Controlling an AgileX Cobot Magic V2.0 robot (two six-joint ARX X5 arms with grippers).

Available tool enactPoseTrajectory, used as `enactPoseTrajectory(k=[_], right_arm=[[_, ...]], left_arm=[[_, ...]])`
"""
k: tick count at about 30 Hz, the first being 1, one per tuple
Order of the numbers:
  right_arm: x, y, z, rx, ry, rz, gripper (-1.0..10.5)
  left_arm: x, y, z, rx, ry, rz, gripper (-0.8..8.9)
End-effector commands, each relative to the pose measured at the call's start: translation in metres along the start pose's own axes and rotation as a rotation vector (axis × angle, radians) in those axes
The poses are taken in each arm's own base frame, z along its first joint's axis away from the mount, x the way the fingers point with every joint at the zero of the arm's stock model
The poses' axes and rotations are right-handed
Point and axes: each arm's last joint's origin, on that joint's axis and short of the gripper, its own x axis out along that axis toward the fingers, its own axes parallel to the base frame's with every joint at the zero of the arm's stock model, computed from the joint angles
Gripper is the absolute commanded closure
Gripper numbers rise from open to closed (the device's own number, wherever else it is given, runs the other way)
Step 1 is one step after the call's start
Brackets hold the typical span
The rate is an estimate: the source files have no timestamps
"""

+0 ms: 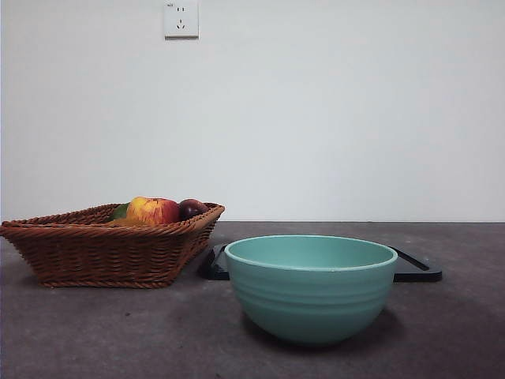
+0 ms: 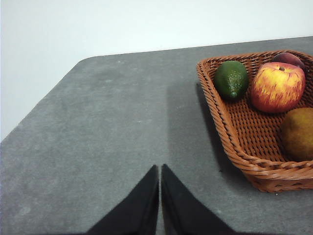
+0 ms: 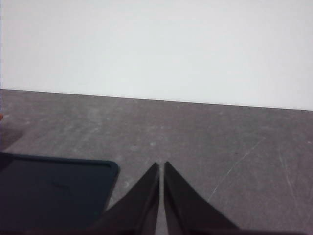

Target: Pick up the wifruite, put it on the bowl, pick up the plate, put it on desk

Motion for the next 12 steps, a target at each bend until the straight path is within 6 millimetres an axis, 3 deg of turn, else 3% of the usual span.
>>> enactPoseTrajectory(k=[1, 12], right_arm=[[0.0, 0.0, -0.009, -0.006, -0.023, -0.005, 9.4], [0.003, 0.001, -0.047, 0.03, 0.011, -0.016, 9.4]], left_arm=[[0.002, 0.0, -0.007, -0.004, 0.026, 0.003, 8.06], [0.002, 0.0, -0.007, -0.004, 0.026, 0.003, 8.06]])
